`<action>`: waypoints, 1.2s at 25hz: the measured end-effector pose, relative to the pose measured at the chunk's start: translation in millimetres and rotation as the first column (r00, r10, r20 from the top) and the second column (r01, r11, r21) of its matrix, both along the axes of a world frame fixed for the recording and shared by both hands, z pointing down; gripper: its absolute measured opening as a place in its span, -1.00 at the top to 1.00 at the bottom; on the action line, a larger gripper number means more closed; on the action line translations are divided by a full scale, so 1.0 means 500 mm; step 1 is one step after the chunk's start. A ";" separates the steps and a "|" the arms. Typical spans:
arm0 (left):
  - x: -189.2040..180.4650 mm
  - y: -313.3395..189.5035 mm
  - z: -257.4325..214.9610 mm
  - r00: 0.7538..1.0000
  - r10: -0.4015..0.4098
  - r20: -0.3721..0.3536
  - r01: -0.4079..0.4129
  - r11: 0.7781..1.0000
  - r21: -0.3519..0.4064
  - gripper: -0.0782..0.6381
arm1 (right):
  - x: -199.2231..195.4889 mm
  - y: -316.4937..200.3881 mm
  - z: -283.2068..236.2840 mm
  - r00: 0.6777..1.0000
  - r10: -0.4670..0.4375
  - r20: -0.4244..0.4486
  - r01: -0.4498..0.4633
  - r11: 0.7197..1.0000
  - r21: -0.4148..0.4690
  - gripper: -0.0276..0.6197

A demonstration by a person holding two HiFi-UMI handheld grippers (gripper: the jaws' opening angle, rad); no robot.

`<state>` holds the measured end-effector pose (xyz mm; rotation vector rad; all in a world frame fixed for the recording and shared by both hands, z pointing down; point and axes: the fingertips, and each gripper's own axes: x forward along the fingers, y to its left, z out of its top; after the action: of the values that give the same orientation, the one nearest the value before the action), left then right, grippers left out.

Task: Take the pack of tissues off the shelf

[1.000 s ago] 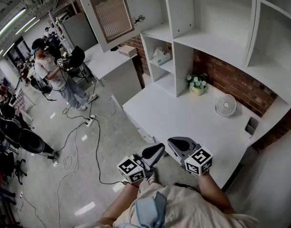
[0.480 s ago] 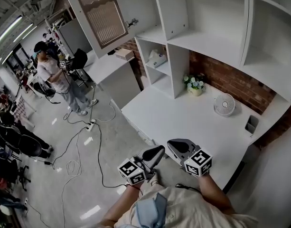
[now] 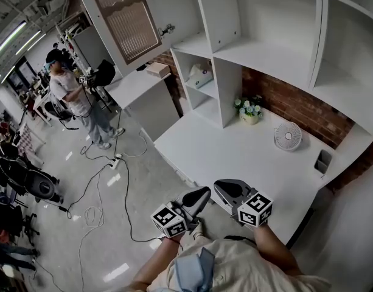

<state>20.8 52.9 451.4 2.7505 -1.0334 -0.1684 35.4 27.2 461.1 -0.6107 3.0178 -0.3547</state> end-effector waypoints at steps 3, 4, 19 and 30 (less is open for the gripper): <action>-0.003 -0.012 0.006 1.000 0.000 0.000 0.000 1.000 -0.007 0.75 | -0.002 -0.015 0.002 1.000 0.004 0.002 -0.004 1.000 -0.003 0.86; -0.005 -0.016 0.008 1.000 -0.002 0.001 0.002 1.000 -0.009 0.75 | -0.003 -0.020 0.002 1.000 0.005 0.004 -0.005 1.000 -0.005 0.86; -0.059 -0.130 0.017 1.000 -0.002 -0.019 0.001 0.999 -0.032 0.75 | -0.047 -0.130 0.007 1.000 0.027 0.011 -0.026 0.999 -0.040 0.86; -0.133 -0.243 0.027 0.999 0.042 -0.025 -0.042 0.998 -0.039 0.75 | -0.104 -0.233 0.010 0.996 0.086 -0.013 -0.087 0.994 -0.061 0.86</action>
<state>-45.7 -68.8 464.7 2.7253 -0.9616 -0.1718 -16.4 -89.3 465.9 -0.7471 2.9882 -0.4430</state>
